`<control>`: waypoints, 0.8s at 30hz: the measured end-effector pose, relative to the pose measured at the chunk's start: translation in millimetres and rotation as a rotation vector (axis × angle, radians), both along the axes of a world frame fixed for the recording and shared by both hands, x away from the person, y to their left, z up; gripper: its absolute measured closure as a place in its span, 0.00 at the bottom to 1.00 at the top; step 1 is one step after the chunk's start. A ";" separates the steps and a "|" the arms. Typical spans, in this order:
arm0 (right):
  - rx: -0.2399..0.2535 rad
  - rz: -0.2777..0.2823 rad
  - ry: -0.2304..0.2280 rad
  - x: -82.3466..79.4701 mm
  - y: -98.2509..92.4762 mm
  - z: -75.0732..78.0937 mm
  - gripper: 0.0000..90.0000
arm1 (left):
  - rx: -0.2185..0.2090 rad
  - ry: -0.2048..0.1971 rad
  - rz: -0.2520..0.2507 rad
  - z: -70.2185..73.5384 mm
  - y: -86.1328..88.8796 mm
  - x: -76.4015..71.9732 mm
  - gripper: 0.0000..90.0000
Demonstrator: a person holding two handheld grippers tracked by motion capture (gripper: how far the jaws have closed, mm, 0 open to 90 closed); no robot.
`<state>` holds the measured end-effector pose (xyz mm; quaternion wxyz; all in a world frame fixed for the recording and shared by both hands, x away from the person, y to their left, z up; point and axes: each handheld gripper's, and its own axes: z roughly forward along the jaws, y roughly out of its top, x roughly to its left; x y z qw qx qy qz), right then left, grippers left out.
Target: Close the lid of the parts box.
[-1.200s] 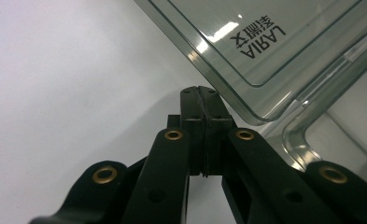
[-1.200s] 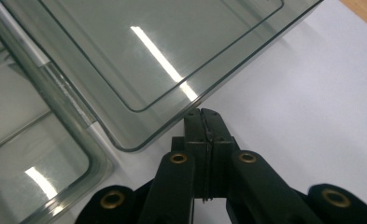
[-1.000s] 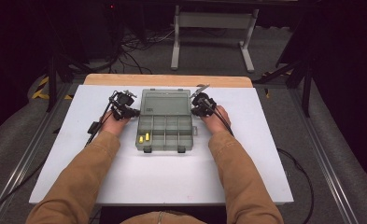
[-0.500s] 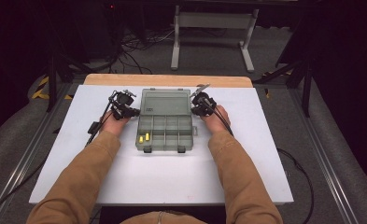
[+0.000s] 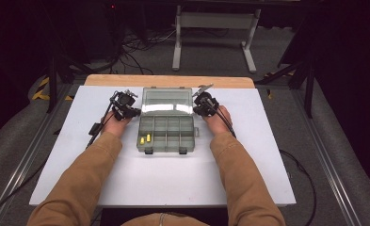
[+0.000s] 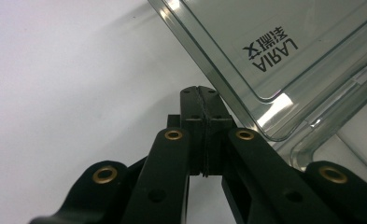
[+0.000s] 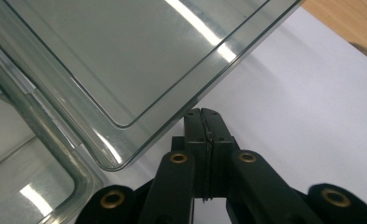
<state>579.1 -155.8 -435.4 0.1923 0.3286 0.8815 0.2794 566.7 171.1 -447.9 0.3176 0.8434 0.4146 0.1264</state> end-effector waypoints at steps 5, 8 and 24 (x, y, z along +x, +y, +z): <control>0.008 -0.004 -0.018 -0.6 -0.3 2.5 1.00 | -0.002 -0.012 0.005 1.4 0.1 -0.6 0.99; 0.015 -0.007 -0.028 -1.1 -0.7 4.4 1.00 | -0.003 -0.018 0.003 2.8 0.5 -1.1 0.99; 0.043 -0.016 -0.082 -3.9 -2.3 13.4 1.00 | -0.020 -0.059 0.030 9.1 0.5 -3.1 0.99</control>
